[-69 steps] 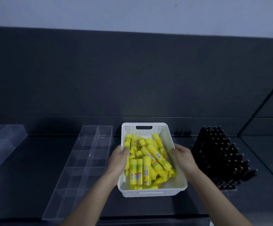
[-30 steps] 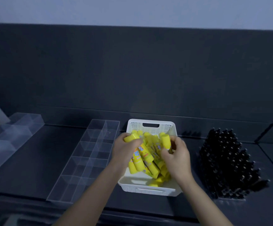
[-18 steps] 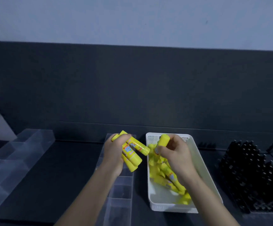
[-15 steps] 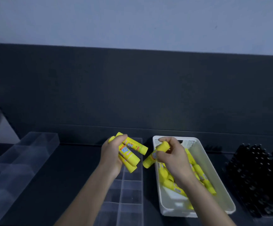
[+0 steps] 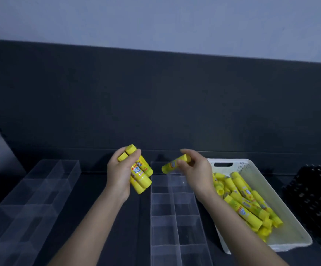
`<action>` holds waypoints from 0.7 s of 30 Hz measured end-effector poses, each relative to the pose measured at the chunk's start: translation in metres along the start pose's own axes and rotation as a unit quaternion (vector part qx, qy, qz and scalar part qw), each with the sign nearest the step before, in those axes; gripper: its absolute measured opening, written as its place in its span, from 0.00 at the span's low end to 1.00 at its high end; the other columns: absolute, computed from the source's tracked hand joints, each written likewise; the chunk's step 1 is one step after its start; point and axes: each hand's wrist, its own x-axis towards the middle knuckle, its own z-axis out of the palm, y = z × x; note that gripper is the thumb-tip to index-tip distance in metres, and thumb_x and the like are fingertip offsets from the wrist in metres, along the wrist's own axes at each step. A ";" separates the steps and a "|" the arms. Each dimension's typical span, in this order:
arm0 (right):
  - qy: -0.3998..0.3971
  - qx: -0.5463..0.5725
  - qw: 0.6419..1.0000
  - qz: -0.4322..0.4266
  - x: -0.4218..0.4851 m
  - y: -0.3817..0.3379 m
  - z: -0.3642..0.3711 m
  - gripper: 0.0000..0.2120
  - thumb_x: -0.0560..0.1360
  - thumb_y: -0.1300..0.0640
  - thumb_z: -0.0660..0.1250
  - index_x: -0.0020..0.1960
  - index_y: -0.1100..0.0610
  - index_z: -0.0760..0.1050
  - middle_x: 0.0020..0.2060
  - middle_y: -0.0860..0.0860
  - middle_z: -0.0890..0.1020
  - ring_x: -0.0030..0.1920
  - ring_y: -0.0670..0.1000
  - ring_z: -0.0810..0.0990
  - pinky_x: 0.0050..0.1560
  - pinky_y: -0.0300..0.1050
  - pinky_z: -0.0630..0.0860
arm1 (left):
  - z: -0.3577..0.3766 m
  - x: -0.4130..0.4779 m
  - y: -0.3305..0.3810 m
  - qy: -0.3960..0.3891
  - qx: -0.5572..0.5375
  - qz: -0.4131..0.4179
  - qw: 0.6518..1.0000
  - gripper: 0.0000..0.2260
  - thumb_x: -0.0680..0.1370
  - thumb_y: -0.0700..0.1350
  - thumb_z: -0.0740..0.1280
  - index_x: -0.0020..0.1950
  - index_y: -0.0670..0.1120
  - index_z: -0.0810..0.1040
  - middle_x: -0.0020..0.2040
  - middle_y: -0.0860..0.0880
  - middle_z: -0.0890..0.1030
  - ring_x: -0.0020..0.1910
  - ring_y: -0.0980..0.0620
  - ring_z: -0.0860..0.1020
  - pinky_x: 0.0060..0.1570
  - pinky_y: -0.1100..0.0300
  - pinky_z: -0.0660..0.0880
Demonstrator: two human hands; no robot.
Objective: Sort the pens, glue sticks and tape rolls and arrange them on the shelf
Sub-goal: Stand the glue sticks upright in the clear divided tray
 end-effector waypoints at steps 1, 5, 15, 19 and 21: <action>0.001 -0.029 1.000 -0.008 0.006 0.000 0.005 0.15 0.72 0.62 0.70 0.58 0.53 0.78 0.43 0.51 0.80 0.46 0.53 0.80 0.52 0.48 0.77 | -0.001 0.002 0.001 0.010 -0.005 -0.002 1.000 0.08 0.74 0.41 0.72 0.52 0.44 0.77 0.33 0.42 0.80 0.29 0.40 0.80 0.27 0.54 0.75; -0.014 -0.089 0.996 -0.018 0.026 -0.002 0.027 0.13 0.70 0.63 0.71 0.53 0.55 0.77 0.40 0.47 0.80 0.42 0.48 0.78 0.39 0.31 0.67 | -0.010 0.008 -0.003 0.028 -0.003 -0.017 0.999 0.06 0.75 0.40 0.71 0.50 0.44 0.78 0.31 0.47 0.80 0.26 0.49 0.80 0.26 0.59 0.75; -0.109 -0.223 0.966 -0.077 0.042 0.015 0.065 0.12 0.71 0.65 0.67 0.54 0.58 0.75 0.48 0.53 0.75 0.44 0.54 0.76 0.40 0.42 0.69 | -0.019 0.022 -0.019 0.074 0.025 -0.025 0.997 0.09 0.73 0.42 0.72 0.48 0.43 0.74 0.36 0.47 0.78 0.30 0.52 0.79 0.28 0.60 0.75; -0.126 -0.219 0.963 -0.094 0.047 0.021 0.072 0.11 0.70 0.68 0.65 0.52 0.60 0.73 0.47 0.56 0.77 0.44 0.55 0.76 0.42 0.45 0.72 | -0.019 0.024 -0.023 0.074 0.021 -0.011 0.997 0.08 0.72 0.41 0.73 0.47 0.44 0.75 0.33 0.51 0.79 0.30 0.55 0.79 0.28 0.61 0.75; -0.127 -0.223 0.962 -0.099 0.048 0.024 0.074 0.10 0.71 0.68 0.64 0.51 0.61 0.73 0.47 0.56 0.77 0.43 0.53 0.74 0.41 0.43 0.69 | -0.018 0.026 -0.024 0.073 0.024 -0.011 0.997 0.09 0.72 0.42 0.73 0.47 0.45 0.75 0.34 0.51 0.79 0.31 0.54 0.79 0.30 0.59 0.75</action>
